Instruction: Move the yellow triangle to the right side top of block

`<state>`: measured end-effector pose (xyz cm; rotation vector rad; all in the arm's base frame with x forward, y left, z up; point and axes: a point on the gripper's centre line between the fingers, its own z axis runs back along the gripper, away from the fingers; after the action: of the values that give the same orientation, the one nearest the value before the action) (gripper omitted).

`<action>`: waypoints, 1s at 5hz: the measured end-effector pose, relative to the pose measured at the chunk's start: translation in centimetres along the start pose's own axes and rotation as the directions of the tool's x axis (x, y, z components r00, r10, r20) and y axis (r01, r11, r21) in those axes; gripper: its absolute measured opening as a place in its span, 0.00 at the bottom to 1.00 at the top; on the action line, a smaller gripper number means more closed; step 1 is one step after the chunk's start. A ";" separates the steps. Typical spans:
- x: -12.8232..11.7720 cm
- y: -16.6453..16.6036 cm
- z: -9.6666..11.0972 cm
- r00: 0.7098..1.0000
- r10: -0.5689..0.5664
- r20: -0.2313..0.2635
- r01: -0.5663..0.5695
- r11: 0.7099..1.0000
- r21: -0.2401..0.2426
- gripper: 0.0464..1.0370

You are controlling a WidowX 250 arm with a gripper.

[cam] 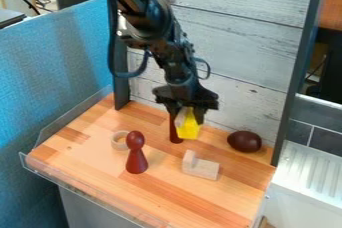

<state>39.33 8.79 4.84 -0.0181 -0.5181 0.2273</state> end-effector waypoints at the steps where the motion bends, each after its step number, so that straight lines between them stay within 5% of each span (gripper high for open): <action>1: 1.2 2.1 1.1 0.999 0.030 0.013 -0.031 0.998 0.053 0.52; 3: 3.3 7.1 4.0 0.996 0.079 -0.048 -0.071 0.986 0.153 0.52; 4: 3.7 8.8 4.4 0.997 0.075 -0.023 -0.068 0.975 0.210 0.52; 5: 3.9 10.2 3.1 0.998 0.053 0.039 -0.060 0.974 0.219 0.52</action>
<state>38.94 19.42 8.68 0.1873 -0.5230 0.3400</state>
